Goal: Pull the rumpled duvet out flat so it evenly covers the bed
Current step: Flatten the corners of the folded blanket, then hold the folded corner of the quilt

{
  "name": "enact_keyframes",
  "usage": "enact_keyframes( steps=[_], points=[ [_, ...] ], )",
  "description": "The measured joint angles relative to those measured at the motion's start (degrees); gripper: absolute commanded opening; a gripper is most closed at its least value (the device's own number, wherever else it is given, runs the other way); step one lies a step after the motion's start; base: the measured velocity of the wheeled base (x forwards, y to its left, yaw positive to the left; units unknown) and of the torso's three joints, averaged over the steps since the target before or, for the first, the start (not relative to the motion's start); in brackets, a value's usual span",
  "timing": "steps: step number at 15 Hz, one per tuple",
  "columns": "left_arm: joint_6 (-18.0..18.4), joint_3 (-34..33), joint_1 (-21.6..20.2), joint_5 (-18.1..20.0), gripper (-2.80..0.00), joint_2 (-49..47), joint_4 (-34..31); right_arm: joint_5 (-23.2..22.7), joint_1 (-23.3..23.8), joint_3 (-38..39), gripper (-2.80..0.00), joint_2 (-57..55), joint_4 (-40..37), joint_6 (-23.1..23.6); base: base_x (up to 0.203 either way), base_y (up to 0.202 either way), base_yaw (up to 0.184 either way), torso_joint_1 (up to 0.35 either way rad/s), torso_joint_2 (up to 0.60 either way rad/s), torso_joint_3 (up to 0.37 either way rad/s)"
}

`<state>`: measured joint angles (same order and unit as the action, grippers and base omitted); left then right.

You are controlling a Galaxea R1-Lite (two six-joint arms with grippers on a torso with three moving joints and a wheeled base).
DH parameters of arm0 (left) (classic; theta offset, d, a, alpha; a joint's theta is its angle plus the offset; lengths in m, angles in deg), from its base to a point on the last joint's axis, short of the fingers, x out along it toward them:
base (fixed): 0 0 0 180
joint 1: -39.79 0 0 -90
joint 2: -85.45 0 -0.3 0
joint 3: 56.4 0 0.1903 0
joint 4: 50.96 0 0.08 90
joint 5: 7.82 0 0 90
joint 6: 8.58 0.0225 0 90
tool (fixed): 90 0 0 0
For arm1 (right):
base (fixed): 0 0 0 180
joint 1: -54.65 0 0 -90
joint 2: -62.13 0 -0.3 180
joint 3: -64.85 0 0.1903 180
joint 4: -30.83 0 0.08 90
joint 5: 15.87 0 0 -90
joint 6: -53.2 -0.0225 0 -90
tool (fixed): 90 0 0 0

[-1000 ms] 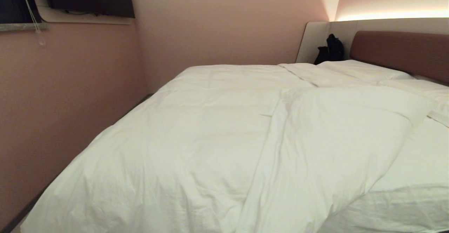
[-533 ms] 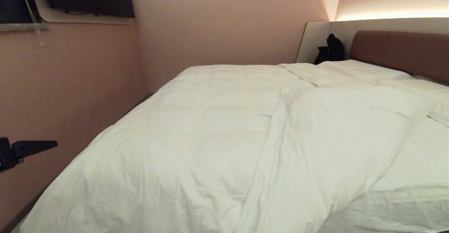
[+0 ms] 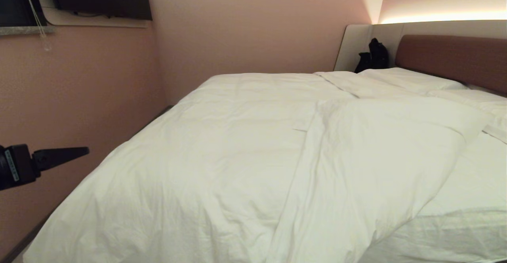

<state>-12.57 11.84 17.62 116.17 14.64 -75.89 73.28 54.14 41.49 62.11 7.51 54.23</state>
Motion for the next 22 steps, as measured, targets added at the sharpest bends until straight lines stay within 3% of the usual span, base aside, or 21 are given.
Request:
enact_keyframes(
  steps=[2, 4, 9, 14, 15, 16, 22],
  points=[
    [-0.93, -0.01, 2.30, -3.35, 0.00, 1.12, 0.00, 0.01, 0.00, 0.00, -2.80, 0.00, 0.00, -0.02, 0.000, 0.000, 0.000, 0.000, 0.00, 0.000],
    [-3.27, 0.17, 7.00, -10.50, 0.00, 2.00, 0.00, 0.00, 0.00, 0.00, -2.80, 0.00, 0.02, 0.00, 0.000, 0.000, 0.000, 0.000, 0.00, 0.000],
    [-9.29, 0.99, 19.90, -35.21, 0.00, 2.15, 1.34, 0.00, 0.00, 0.00, -2.80, 0.00, 0.05, -0.02, 0.000, 0.000, 0.000, 0.000, 0.00, 0.000],
    [-9.55, 0.01, 28.52, -47.16, 0.00, 1.71, 3.67, 0.01, 0.00, 0.00, -2.80, 0.00, 0.02, -0.06, 0.000, 0.000, 0.000, 0.000, 0.00, 0.000],
    [-9.52, -0.08, 29.13, -47.76, 0.00, 1.66, 3.67, -0.01, 0.00, 0.00, -2.80, 0.00, 0.01, -0.09, 0.000, 0.000, 0.000, 0.000, 0.00, 0.000],
    [-9.54, -0.11, 29.44, -47.84, -2.80, 1.60, 3.68, 0.00, 0.02, 0.00, -2.80, 0.00, 0.02, -0.07, 0.000, 0.000, 0.000, 0.000, 0.00, 0.000],
    [-8.77, -2.17, 37.00, -50.81, -2.80, 4.59, 3.70, 0.01, 0.00, 0.00, -2.80, 0.00, 0.05, -0.04, 0.000, 0.000, 0.000, 0.000, 0.00, 0.000]
  ],
)
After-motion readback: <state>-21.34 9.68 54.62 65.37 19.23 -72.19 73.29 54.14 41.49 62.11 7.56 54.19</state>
